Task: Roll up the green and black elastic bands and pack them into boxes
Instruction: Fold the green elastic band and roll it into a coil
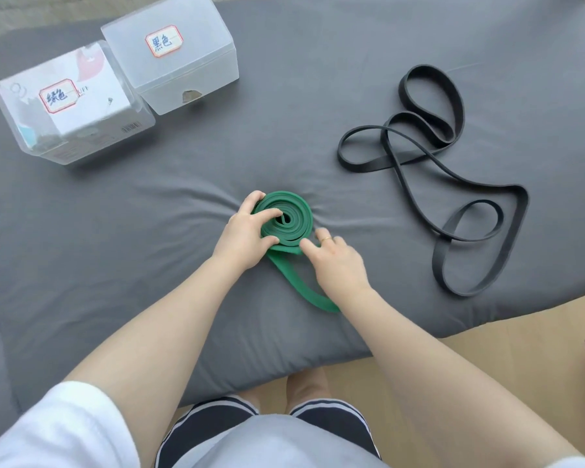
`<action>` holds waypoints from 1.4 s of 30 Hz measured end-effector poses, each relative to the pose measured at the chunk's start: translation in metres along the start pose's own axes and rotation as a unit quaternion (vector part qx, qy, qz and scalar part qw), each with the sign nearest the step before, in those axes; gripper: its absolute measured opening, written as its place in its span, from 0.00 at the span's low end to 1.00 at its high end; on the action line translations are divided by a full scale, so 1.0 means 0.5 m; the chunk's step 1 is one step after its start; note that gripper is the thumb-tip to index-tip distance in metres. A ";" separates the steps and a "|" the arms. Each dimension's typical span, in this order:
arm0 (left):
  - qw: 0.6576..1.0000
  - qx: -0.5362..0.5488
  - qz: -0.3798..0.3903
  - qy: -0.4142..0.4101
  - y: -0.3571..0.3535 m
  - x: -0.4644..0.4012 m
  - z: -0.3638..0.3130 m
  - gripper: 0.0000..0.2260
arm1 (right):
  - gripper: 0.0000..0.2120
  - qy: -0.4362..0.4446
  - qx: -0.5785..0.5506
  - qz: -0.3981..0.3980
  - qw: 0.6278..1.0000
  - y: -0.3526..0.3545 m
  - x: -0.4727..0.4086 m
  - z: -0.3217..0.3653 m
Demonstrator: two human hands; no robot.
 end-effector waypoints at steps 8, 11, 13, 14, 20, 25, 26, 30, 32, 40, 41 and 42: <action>1.000 0.000 -0.001 -0.005 0.005 0.003 -0.003 0.21 | 0.24 -0.091 0.006 -0.051 0.995 -0.017 0.046 0.024; 1.000 0.006 -0.003 -0.004 0.004 0.003 0.001 0.21 | 0.31 -0.091 -0.019 -0.027 0.995 -0.043 0.084 0.047; 1.000 0.007 0.000 -0.007 0.004 0.003 -0.001 0.21 | 0.32 -0.076 0.006 0.002 0.997 -0.070 0.093 0.044; 1.000 0.006 0.003 -0.009 0.004 0.002 -0.002 0.21 | 0.29 -0.075 0.017 0.008 0.997 -0.081 0.095 0.040; 0.999 -0.020 0.026 -0.016 0.007 -0.002 -0.004 0.21 | 0.10 -0.036 0.059 -0.008 0.998 -0.060 0.082 0.051; 0.999 -0.001 0.035 -0.019 0.012 -0.013 -0.010 0.21 | 0.09 -0.001 0.148 -0.030 0.989 0.027 -0.001 -0.012; 0.999 0.003 0.038 -0.020 0.011 -0.014 -0.008 0.21 | 0.09 0.009 0.159 -0.036 0.987 0.039 -0.023 -0.016; 0.998 0.034 0.043 -0.040 0.005 -0.013 0.009 0.19 | 0.08 0.024 0.165 -0.020 0.986 0.030 -0.068 -0.019; 0.994 0.066 0.073 -0.046 -0.005 -0.010 0.025 0.21 | 0.07 0.033 0.137 -0.012 0.990 0.011 -0.071 -0.022; 0.999 0.053 0.003 -0.006 -0.010 -0.008 0.020 0.19 | 0.35 0.016 -0.052 0.068 0.996 -0.040 -0.050 -0.032; 0.999 0.051 -0.002 -0.001 -0.010 -0.005 0.017 0.20 | 0.36 0.016 -0.082 0.083 0.993 -0.043 -0.046 -0.033; 0.998 0.055 -0.005 0.005 -0.011 -0.001 0.017 0.20 | 0.37 0.014 -0.107 0.091 0.990 -0.048 -0.043 -0.038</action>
Point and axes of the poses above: each hand's wrist, its own x-axis away from the middle knuckle, its own y-axis out of the back of the hand, z = x × y, the point moved 8 cm from there along -x, towards the middle knuckle, and after that the axes turned 8 degrees about -x, right-handed, at the moved point
